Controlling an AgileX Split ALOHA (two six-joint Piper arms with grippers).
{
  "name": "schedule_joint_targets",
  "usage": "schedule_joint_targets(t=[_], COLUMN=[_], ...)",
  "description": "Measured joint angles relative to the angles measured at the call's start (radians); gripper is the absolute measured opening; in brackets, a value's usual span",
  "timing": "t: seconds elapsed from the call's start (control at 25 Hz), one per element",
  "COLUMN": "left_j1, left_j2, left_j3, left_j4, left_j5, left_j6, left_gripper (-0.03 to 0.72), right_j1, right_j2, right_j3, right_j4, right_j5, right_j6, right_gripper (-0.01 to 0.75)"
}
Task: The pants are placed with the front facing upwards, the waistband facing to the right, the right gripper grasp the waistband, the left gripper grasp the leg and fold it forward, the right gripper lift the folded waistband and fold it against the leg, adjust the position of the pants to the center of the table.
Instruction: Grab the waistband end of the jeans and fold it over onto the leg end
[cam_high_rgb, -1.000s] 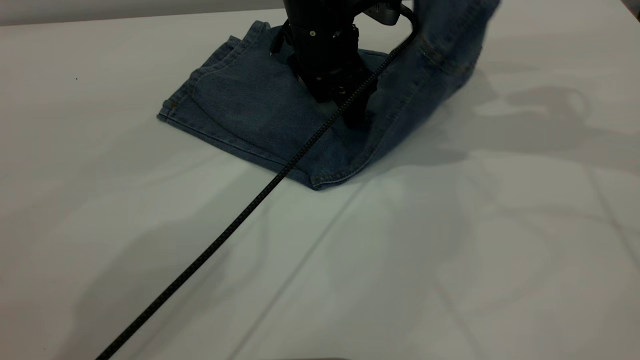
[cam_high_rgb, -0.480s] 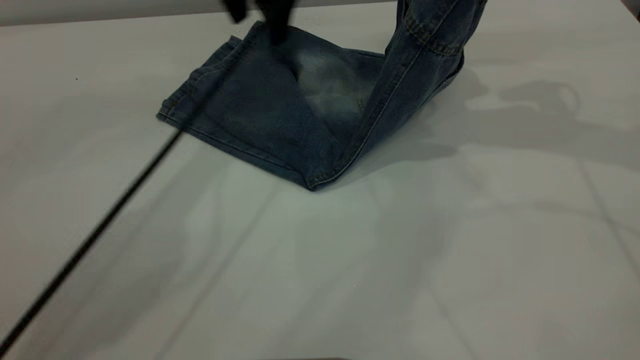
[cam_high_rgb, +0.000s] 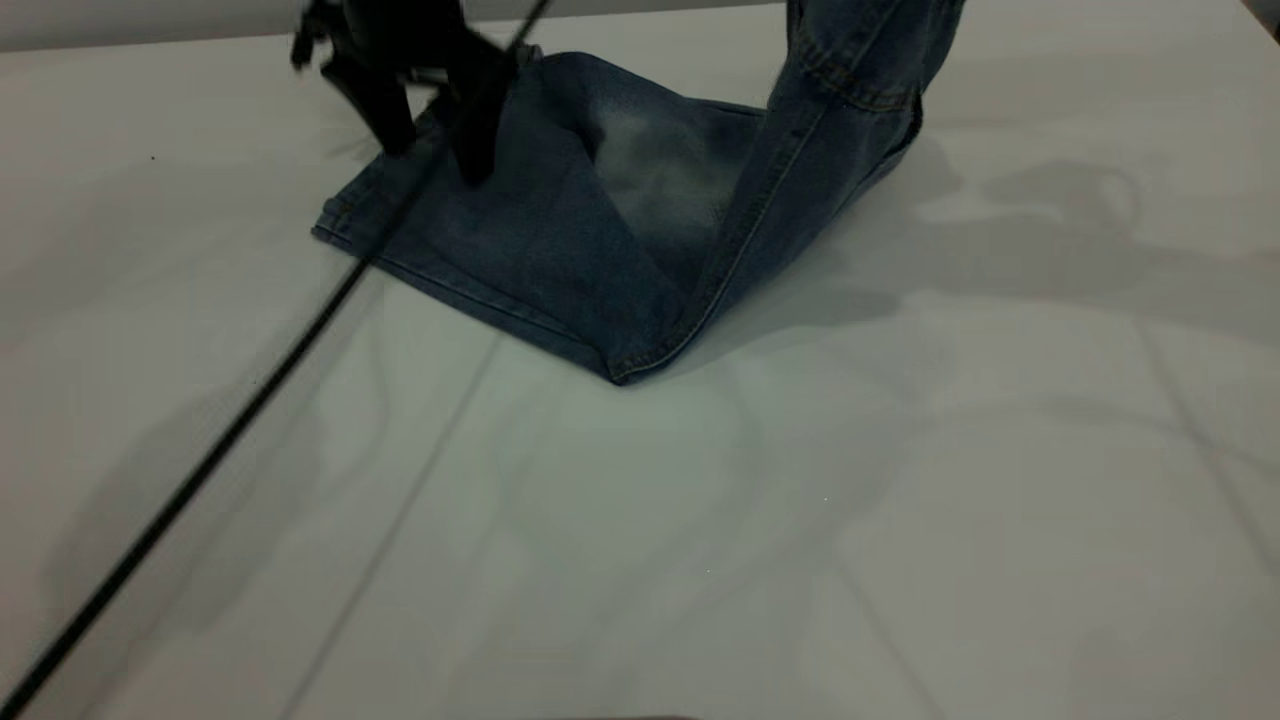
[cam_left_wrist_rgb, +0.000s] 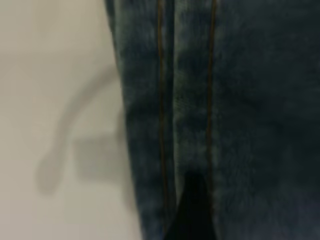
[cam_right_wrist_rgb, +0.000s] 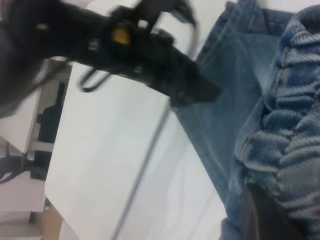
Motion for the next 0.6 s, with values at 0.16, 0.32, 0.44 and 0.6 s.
schedule_joint_targets(t=[0.16,0.32,0.44,0.6], left_j1=[0.000,0.000,0.000,0.000], left_j2=[0.017,0.018,0.018,0.016], left_j3=[-0.005,-0.007,-0.007,-0.007], left_j4=[-0.002,-0.003,-0.003,-0.003], left_j5=[-0.001,0.000,0.000,0.001], left_j6=[0.003,0.003,0.005,0.004], left_gripper=[0.569,0.569,0.569,0.569], right_j1=[0.069,0.151,0.211,0.278], right_j2=[0.000,0.005,0.029,0.108], right_j3=[-0.078,-0.145,-0.184,-0.229], right_j4=[0.000,0.009,0.051,0.158], right_j5=[-0.026,-0.122,-0.187,-0.244], right_j6=[0.017,0.034,0.020,-0.067], right_gripper=[0.053,0.053,0.053,0.053])
